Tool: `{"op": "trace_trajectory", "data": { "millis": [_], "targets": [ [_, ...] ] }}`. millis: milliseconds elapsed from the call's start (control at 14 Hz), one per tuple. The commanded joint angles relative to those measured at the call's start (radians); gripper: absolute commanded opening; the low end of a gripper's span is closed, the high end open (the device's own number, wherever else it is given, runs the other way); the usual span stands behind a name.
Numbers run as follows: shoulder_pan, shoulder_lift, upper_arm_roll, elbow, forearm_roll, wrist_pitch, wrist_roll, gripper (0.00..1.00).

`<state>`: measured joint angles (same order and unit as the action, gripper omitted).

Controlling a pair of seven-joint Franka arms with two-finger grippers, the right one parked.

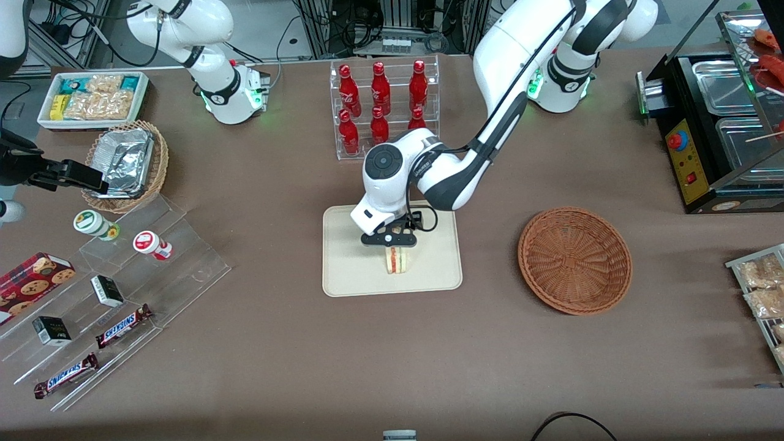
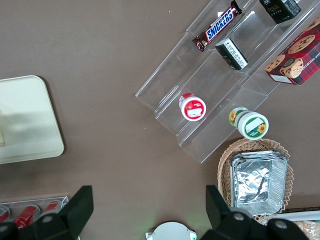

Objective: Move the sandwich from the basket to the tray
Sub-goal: 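Lower the sandwich onto the tray and open the left gripper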

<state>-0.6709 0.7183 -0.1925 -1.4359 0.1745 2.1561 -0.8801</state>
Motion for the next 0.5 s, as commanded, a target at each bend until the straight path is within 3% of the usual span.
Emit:
{"op": "trace_trajectory", "data": {
  "millis": [0, 429],
  "targets": [
    [0.040, -0.112, 0.004, -0.009, 0.002, -0.092, -0.014, 0.99],
    [0.213, -0.342, 0.004, -0.017, 0.003, -0.379, 0.019, 0.99]
  ]
}}
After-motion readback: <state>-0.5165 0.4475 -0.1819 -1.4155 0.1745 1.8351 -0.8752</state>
